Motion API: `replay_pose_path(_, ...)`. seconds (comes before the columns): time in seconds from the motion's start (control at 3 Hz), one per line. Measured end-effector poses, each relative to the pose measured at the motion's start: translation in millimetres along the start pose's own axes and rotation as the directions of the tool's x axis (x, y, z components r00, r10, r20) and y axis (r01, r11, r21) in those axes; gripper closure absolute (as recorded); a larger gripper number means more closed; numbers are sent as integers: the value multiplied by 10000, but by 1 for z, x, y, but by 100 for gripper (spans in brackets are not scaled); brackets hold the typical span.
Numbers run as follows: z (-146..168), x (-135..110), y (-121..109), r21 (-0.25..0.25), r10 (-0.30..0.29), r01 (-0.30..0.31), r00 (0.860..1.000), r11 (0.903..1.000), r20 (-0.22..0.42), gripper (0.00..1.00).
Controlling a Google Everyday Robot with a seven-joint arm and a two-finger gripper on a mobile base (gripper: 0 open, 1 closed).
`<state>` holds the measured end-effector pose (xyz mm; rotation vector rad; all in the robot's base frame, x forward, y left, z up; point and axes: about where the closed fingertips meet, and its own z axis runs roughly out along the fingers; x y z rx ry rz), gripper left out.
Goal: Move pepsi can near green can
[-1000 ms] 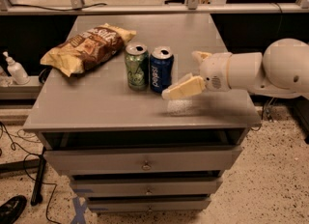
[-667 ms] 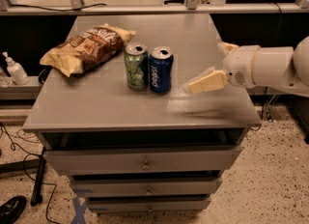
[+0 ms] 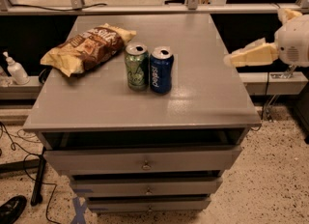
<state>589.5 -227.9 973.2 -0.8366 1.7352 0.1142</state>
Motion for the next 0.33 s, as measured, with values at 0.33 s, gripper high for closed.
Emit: replay_pose_path(0.33,-1,-3,-5,201,-10,9,10000,9998,63,0)
